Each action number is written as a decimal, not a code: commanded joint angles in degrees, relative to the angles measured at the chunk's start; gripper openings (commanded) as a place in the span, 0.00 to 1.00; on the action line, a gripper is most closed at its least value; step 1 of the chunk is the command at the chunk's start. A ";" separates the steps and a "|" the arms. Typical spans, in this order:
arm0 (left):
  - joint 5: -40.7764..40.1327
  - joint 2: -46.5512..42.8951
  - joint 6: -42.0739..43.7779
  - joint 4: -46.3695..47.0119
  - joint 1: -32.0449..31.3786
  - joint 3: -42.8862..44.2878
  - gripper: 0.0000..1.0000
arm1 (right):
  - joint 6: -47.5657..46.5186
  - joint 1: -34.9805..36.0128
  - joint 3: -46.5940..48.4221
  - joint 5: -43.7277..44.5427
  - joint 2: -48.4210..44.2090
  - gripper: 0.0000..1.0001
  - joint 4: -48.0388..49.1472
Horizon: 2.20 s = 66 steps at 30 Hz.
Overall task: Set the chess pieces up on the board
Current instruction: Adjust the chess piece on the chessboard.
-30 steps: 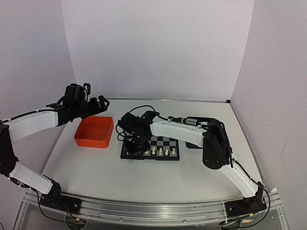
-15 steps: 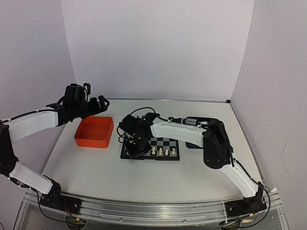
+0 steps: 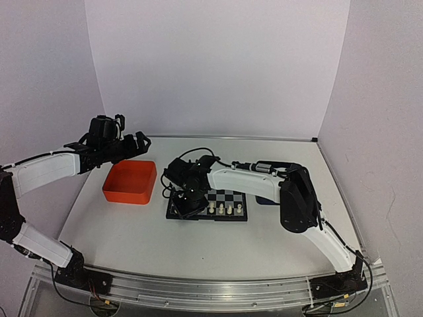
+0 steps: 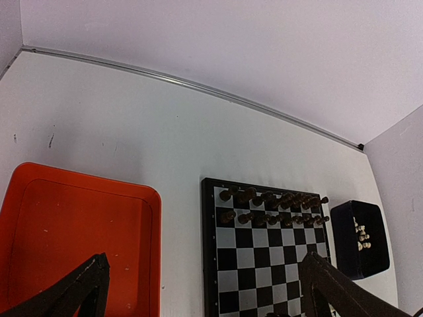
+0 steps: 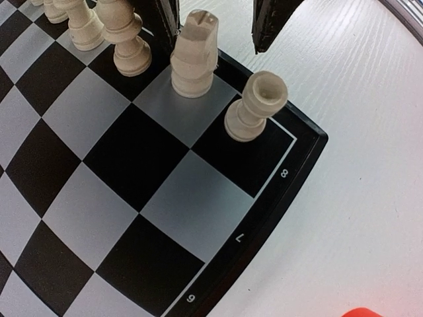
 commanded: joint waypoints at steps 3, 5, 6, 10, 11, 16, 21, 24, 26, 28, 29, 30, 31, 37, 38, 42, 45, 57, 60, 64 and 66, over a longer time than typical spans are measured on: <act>-1.10 -0.19 1.31 1.57 0.22 0.55 1.00 | -1.09 1.21 1.75 -1.50 -3.07 0.34 -0.72; -1.29 -0.23 1.38 1.70 0.22 0.61 1.00 | -1.29 1.35 1.46 -0.88 -3.81 0.34 -0.71; -1.35 -0.26 1.43 1.75 0.22 0.61 1.00 | -1.45 1.39 1.39 -0.90 -4.09 0.34 -0.68; -1.77 -0.28 1.61 1.82 0.21 0.78 1.00 | -2.01 1.66 1.25 -1.57 -4.82 0.34 -0.65; -1.84 -0.29 1.66 1.82 0.23 0.77 1.00 | -2.13 1.73 1.11 -1.72 -5.00 0.34 -0.64; -2.28 -0.32 1.86 1.74 0.27 0.79 1.00 | -2.52 1.98 0.88 -2.03 -5.39 0.34 -0.63; -2.45 -0.24 1.88 1.69 0.26 0.77 1.00 | -3.06 1.97 1.85 -2.32 -4.56 0.34 -0.63; -2.59 -0.30 1.90 1.59 0.29 0.78 1.00 | -3.38 1.96 3.10 -2.20 -3.51 0.34 -0.69; -2.76 -0.38 1.96 1.55 0.27 0.78 1.00 | -3.51 1.88 3.78 -1.62 -3.00 0.34 -0.66; -2.80 -0.61 1.97 1.47 0.26 0.71 1.00 | -3.96 1.69 4.11 -1.20 -2.37 0.34 -0.65; -2.83 -0.69 1.96 1.47 0.28 0.69 1.00 | -4.27 1.58 4.35 -1.23 -2.06 0.34 -0.63; -2.85 -0.73 1.97 1.49 0.28 0.64 1.00 | -4.46 1.42 4.57 -1.44 -1.67 0.34 -0.63; -2.85 -0.77 1.97 1.47 0.25 0.62 1.00 | -4.58 1.24 4.80 -1.79 -1.29 0.34 -0.64; -2.82 -0.97 1.89 1.39 0.28 0.58 1.00 | -6.66 0.77 4.79 -4.23 -0.46 0.32 -0.71; -2.81 -0.99 1.88 1.37 0.30 0.54 1.00 | -7.29 0.74 4.53 -4.63 -0.59 0.32 -0.73; -2.64 -1.09 1.88 1.35 0.25 0.52 1.00 | -10.49 0.67 2.66 -6.77 -1.03 0.32 -0.72; -2.55 -1.04 1.88 1.38 0.25 0.52 1.00 | -12.56 0.71 1.53 -8.20 -1.34 0.32 -0.73; -2.67 -1.27 1.88 1.21 0.30 0.73 1.00 | -18.40 0.10 1.89 -4.92 -0.06 0.32 -0.80; -2.81 -1.45 1.88 1.12 0.23 0.77 1.00 | -18.87 -0.27 2.23 -4.81 0.35 0.32 -0.81; -2.85 -1.64 1.88 1.21 0.27 0.63 1.00 | -19.98 -0.57 2.20 -5.16 0.45 0.32 -0.80; -2.75 -1.51 1.88 1.21 0.24 0.68 1.00 | -20.45 -0.61 2.51 -5.10 0.65 0.32 -0.82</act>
